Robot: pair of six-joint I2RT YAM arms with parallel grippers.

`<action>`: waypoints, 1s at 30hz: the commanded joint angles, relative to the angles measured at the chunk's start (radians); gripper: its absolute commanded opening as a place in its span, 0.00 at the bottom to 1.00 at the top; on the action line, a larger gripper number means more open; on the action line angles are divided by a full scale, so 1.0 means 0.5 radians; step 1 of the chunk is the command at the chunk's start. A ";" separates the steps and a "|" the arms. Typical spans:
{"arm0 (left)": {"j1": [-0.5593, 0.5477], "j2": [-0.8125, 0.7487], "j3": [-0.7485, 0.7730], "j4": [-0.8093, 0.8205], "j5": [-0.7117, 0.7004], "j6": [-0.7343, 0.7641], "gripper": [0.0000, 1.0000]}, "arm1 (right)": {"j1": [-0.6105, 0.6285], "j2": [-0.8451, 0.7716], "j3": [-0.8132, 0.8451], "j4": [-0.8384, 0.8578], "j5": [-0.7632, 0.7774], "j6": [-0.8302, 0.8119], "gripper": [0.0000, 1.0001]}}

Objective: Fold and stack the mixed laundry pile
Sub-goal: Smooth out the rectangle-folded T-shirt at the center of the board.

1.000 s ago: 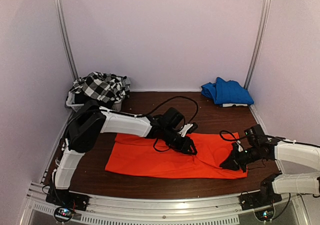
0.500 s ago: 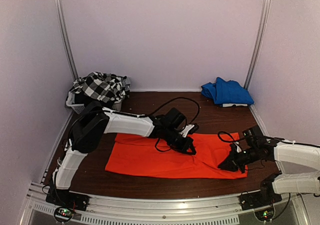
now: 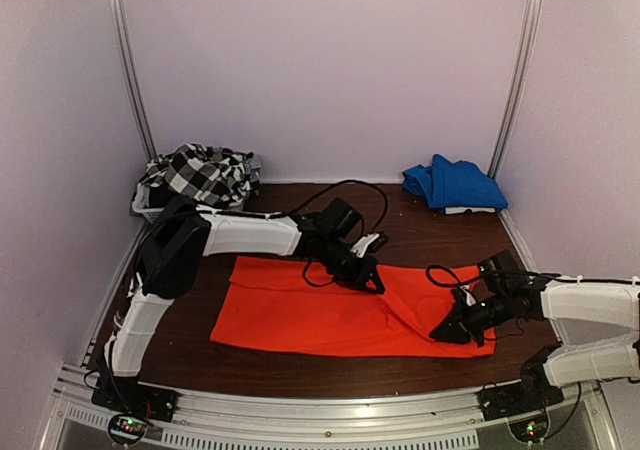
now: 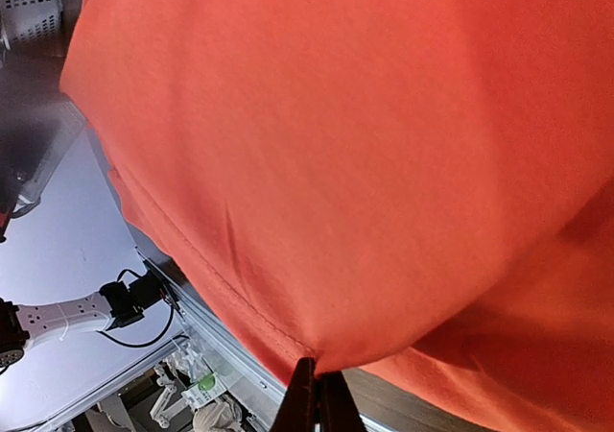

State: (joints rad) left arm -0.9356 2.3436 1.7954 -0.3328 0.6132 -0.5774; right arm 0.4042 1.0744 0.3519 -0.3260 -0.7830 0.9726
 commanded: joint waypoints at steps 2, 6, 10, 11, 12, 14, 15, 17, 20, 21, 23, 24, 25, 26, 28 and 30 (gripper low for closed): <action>0.011 0.004 0.003 -0.146 0.035 0.113 0.21 | 0.047 0.092 0.068 -0.095 -0.054 -0.145 0.02; 0.040 -0.219 -0.079 -0.220 -0.186 0.278 0.59 | 0.040 -0.025 0.307 -0.480 0.064 -0.340 0.31; 0.192 -0.540 -0.260 -0.187 -0.433 0.347 0.96 | -0.012 -0.195 0.575 -0.709 0.261 -0.435 0.56; 0.237 -0.617 -0.322 -0.166 -0.509 0.362 0.97 | -0.030 -0.213 0.638 -0.721 0.320 -0.463 0.62; 0.287 -0.691 -0.381 -0.121 -0.553 0.368 0.98 | -0.050 -0.215 0.689 -0.712 0.374 -0.494 0.68; 0.379 -0.781 -0.452 -0.082 -0.623 0.380 0.98 | -0.100 -0.143 0.785 -0.658 0.461 -0.554 0.76; 0.425 -0.787 -0.444 -0.123 -0.619 0.403 0.98 | -0.126 -0.060 0.833 -0.628 0.472 -0.580 0.76; 0.519 -0.748 -0.417 -0.201 -0.522 0.457 0.98 | -0.145 0.147 0.951 -0.574 0.492 -0.660 0.76; 0.640 -0.710 -0.448 -0.223 -0.415 0.481 0.98 | -0.149 0.494 1.185 -0.560 0.535 -0.751 0.74; 0.660 -0.698 -0.457 -0.217 -0.445 0.468 0.98 | -0.150 0.581 1.241 -0.564 0.569 -0.775 0.73; 0.665 -0.613 -0.403 -0.321 -0.551 0.496 0.98 | -0.173 0.736 1.319 -0.590 0.622 -0.830 0.72; 0.665 -0.553 -0.355 -0.410 -0.584 0.504 0.98 | -0.187 0.803 1.338 -0.604 0.643 -0.845 0.71; 0.668 -0.487 -0.304 -0.500 -0.621 0.506 0.98 | -0.201 0.865 1.345 -0.608 0.651 -0.854 0.71; 0.668 -0.435 -0.266 -0.584 -0.652 0.516 0.98 | -0.214 0.912 1.345 -0.614 0.664 -0.866 0.71; 0.671 -0.375 -0.279 -0.626 -0.721 0.519 0.98 | -0.244 0.980 1.316 -0.621 0.717 -0.882 0.71; 0.674 -0.321 -0.329 -0.618 -0.796 0.522 0.98 | -0.283 1.029 1.268 -0.609 0.737 -0.891 0.71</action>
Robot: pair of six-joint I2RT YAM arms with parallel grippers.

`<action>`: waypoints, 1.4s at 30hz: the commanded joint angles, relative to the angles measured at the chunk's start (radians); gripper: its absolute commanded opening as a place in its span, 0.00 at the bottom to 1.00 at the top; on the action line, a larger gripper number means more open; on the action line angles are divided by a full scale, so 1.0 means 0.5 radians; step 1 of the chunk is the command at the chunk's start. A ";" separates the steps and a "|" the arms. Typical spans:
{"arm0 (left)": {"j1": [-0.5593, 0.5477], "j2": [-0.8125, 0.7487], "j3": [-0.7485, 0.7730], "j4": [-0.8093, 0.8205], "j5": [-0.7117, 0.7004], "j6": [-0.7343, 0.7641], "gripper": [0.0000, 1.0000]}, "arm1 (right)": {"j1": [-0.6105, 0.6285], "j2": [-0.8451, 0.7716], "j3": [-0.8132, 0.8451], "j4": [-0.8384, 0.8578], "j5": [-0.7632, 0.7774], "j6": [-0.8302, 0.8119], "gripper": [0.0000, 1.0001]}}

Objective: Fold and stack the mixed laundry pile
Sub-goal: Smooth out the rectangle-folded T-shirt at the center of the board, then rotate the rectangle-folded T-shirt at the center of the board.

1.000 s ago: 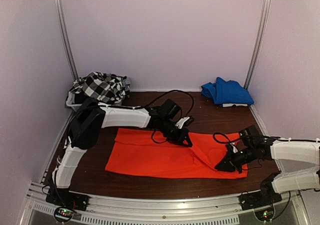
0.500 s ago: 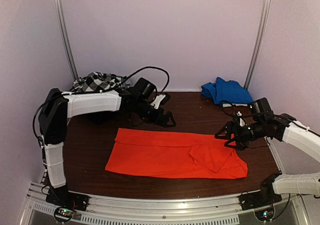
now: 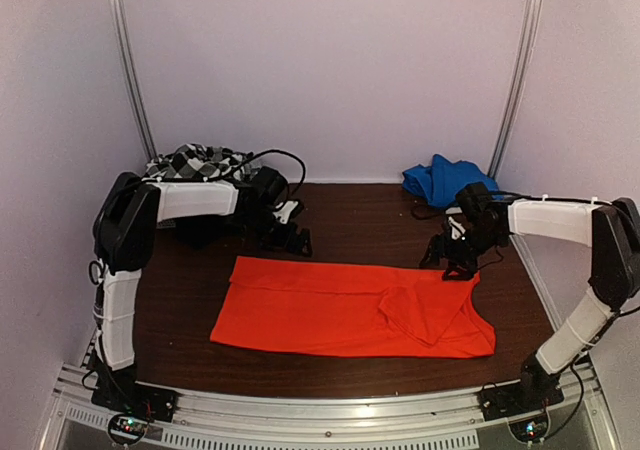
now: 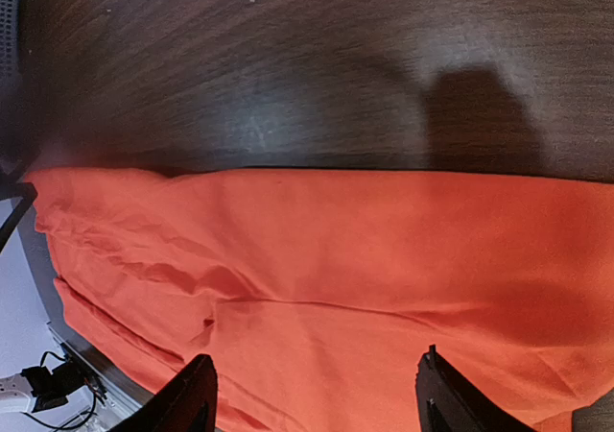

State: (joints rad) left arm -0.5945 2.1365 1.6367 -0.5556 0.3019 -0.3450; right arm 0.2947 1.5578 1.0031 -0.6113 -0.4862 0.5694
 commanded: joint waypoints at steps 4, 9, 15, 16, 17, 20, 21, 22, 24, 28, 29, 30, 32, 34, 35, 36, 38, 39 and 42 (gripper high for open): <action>-0.002 0.158 -0.090 -0.227 -0.300 0.083 0.98 | -0.119 0.163 -0.073 -0.036 0.234 -0.149 0.70; -0.001 0.106 -0.294 -0.295 -0.461 0.061 0.98 | -0.120 0.438 0.011 -0.036 0.353 -0.305 0.68; 0.007 -0.196 -0.684 -0.289 -0.668 0.050 0.97 | -0.088 0.867 0.523 -0.103 0.501 -0.520 0.65; 0.014 -0.252 -0.753 -0.284 -0.663 0.032 0.98 | -0.078 0.936 0.660 -0.125 0.493 -0.546 0.64; 0.017 -0.302 -0.815 -0.285 -0.653 -0.007 0.98 | -0.065 1.041 0.823 -0.157 0.467 -0.585 0.64; 0.017 -0.460 -1.070 -0.276 -0.644 -0.123 0.98 | 0.017 1.356 1.383 -0.310 0.438 -0.712 0.64; 0.017 -0.511 -1.164 -0.262 -0.620 -0.164 0.98 | 0.048 1.462 1.548 -0.326 0.413 -0.738 0.64; 0.015 -0.556 -1.246 -0.250 -0.606 -0.194 0.98 | 0.087 1.559 1.711 -0.335 0.369 -0.768 0.64; -0.001 -0.658 -1.392 -0.261 -0.552 -0.232 0.98 | 0.153 1.776 2.051 -0.412 0.281 -0.796 0.63; -0.025 -0.999 -1.581 -0.297 -0.530 -0.313 0.98 | 0.188 1.996 2.628 -0.559 0.237 -0.726 0.66; -0.027 -1.094 -1.595 -0.294 -0.500 -0.327 0.98 | 0.182 1.975 2.675 -0.565 0.248 -0.713 0.67; -0.041 -1.233 -1.594 -0.293 -0.488 -0.330 0.98 | 0.177 1.925 2.692 -0.562 0.253 -0.706 0.67; -0.081 -1.392 -1.535 -0.296 -0.504 -0.283 0.98 | 0.167 1.770 2.645 -0.545 0.253 -0.682 0.68; -0.101 -1.454 -1.417 -0.294 -0.524 -0.212 0.98 | 0.162 1.558 2.487 -0.487 0.223 -0.645 0.70; -0.109 -1.448 -1.351 -0.294 -0.528 -0.181 0.98 | 0.162 1.451 2.361 -0.440 0.197 -0.615 0.70; -0.121 -1.418 -1.275 -0.291 -0.540 -0.149 0.98 | 0.162 1.341 2.229 -0.387 0.163 -0.580 0.69; -0.139 -1.304 -1.123 -0.294 -0.528 -0.073 0.98 | 0.165 1.126 1.936 -0.299 0.120 -0.493 0.68; -0.157 -1.242 -1.056 -0.287 -0.510 -0.028 0.98 | 0.166 1.071 1.786 -0.251 0.088 -0.447 0.65; -0.241 -1.044 -0.903 -0.263 -0.571 0.089 0.98 | 0.179 0.889 1.383 -0.143 0.020 -0.345 0.57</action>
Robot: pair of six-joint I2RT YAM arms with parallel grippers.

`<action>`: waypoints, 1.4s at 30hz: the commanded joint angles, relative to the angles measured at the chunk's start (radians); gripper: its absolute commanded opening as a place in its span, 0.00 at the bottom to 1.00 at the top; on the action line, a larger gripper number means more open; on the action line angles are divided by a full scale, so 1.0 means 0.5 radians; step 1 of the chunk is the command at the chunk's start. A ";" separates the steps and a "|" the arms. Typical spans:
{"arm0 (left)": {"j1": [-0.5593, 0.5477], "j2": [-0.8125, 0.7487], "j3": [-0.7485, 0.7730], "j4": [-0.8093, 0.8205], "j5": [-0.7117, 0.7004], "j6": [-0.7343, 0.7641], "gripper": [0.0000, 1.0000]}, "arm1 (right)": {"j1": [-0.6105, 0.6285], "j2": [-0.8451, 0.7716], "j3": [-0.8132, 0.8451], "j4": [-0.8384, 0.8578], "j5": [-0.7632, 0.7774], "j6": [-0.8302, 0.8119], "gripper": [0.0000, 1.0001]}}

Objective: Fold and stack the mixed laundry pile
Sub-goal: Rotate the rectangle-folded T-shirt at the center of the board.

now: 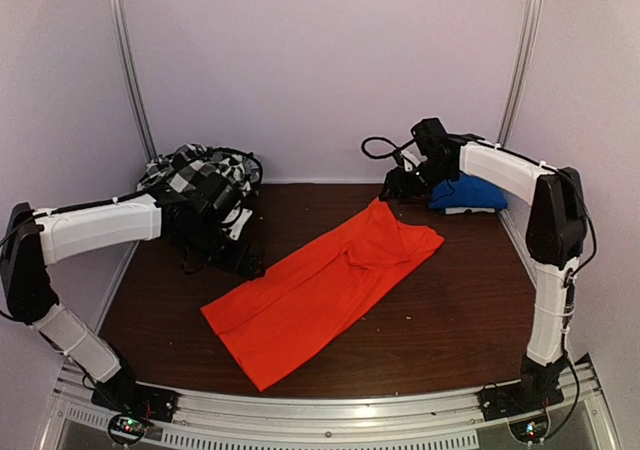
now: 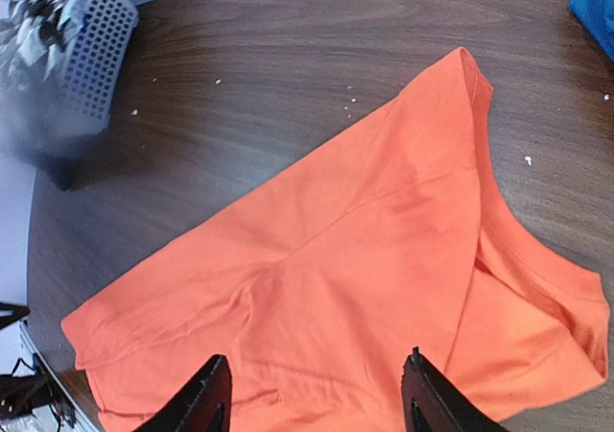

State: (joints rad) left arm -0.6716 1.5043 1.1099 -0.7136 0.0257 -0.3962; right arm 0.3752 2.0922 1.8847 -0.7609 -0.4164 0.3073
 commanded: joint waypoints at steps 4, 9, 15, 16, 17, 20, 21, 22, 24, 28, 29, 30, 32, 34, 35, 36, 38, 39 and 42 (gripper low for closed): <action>-0.160 0.509 0.367 -0.016 -0.022 0.313 0.98 | 0.049 -0.285 -0.751 0.283 -0.132 0.268 0.48; -0.245 0.693 0.362 -0.056 -0.092 0.415 0.98 | 0.069 -0.212 -0.875 0.334 -0.066 0.303 0.41; -0.283 0.739 0.121 -0.058 -0.052 0.423 0.82 | 0.068 0.075 -0.695 0.283 0.075 0.219 0.38; -0.314 0.729 0.083 -0.058 -0.022 0.431 0.80 | 0.069 0.130 -0.637 0.268 0.102 0.198 0.37; -0.355 0.722 0.046 -0.052 0.021 0.435 0.79 | 0.068 0.186 -0.577 0.256 0.129 0.175 0.37; -0.498 0.699 -0.040 0.012 0.160 0.413 0.78 | 0.068 0.406 -0.335 0.202 0.218 0.094 0.34; -0.566 0.699 -0.049 0.046 0.214 0.391 0.77 | 0.065 0.482 -0.217 0.163 0.232 0.054 0.34; -0.616 0.708 -0.044 0.081 0.258 0.366 0.77 | 0.066 0.562 -0.061 0.135 0.241 0.017 0.33; -0.697 0.754 0.015 0.143 0.349 0.335 0.77 | 0.066 0.704 0.190 0.084 0.253 -0.059 0.33; -0.794 0.922 0.351 0.153 0.451 0.306 0.79 | 0.065 0.989 0.744 -0.003 0.224 -0.169 0.33; -0.807 0.944 0.425 0.149 0.469 0.289 0.80 | 0.063 1.041 0.869 -0.041 0.201 -0.190 0.33; -0.810 0.945 0.479 0.152 0.496 0.270 0.82 | 0.063 1.064 0.950 -0.065 0.164 -0.208 0.34; -0.810 0.870 0.507 0.196 0.511 0.230 0.83 | 0.063 1.004 0.989 -0.088 0.126 -0.219 0.36; -0.803 0.734 0.459 0.280 0.506 0.181 0.86 | 0.060 0.818 0.845 -0.020 0.038 -0.225 0.39; -0.793 0.672 0.431 0.314 0.494 0.158 0.87 | 0.062 0.698 0.745 0.034 0.009 -0.213 0.40; -0.780 0.625 0.410 0.336 0.481 0.137 0.88 | 0.063 0.585 0.621 0.097 -0.040 -0.179 0.43; -0.731 0.575 0.388 0.339 0.454 0.096 0.88 | 0.064 0.368 0.397 0.204 -0.149 -0.107 0.45; -0.707 0.569 0.383 0.327 0.438 0.083 0.88 | 0.066 0.281 0.286 0.249 -0.210 -0.068 0.45; -0.631 0.553 0.334 0.334 0.352 0.023 0.87 | 0.087 0.008 -0.124 0.341 -0.347 0.042 0.43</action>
State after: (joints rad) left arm -1.0378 1.8050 1.3132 -0.5884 0.2424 -0.3256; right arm 0.4061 2.2910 1.9949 -0.6891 -0.4686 0.2604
